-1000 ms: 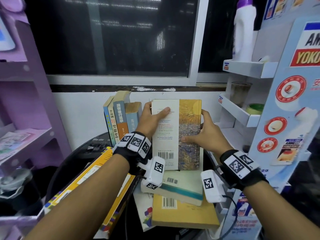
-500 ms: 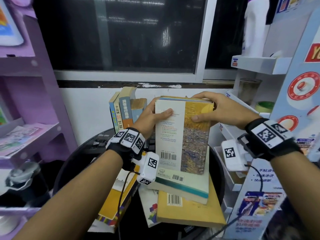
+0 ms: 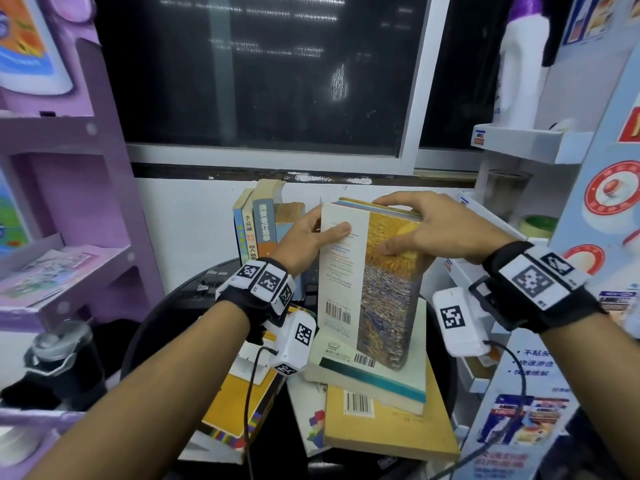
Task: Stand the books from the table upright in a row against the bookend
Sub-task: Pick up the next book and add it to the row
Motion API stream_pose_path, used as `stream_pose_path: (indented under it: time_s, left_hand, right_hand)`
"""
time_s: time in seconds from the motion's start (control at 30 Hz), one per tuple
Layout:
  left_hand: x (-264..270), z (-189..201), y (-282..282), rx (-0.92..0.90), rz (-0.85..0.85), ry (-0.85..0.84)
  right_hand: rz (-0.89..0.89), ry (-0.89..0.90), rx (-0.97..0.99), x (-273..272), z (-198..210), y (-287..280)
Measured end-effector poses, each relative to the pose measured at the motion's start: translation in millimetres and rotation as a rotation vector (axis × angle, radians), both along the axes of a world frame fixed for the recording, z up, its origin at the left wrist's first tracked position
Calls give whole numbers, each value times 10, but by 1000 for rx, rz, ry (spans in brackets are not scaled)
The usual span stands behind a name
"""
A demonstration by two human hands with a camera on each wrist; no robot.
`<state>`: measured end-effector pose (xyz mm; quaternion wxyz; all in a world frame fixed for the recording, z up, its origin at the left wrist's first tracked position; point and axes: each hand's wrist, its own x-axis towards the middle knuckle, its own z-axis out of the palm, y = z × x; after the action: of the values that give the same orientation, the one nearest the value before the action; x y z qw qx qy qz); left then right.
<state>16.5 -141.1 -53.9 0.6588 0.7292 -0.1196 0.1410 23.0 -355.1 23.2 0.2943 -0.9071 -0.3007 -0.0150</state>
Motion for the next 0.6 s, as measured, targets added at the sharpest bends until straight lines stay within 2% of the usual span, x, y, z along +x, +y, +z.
stream_pose_path:
  time_s: [0.13,0.3,0.43,0.6]
  left_hand:
    - [-20,37,75,-5,58,-44]
    - [-25,61,350,-49,346,-94]
    - [-34,59,588,113,631,-127]
    - [103,24,847,232,782,-104]
  right_hand:
    - [-66,-51,74,-21,-41,60]
    - [-87,-67,124,17,-54,139]
    - [-107,-62,207,81,-29,215]
    - [-101,-95,275,203,55,355]
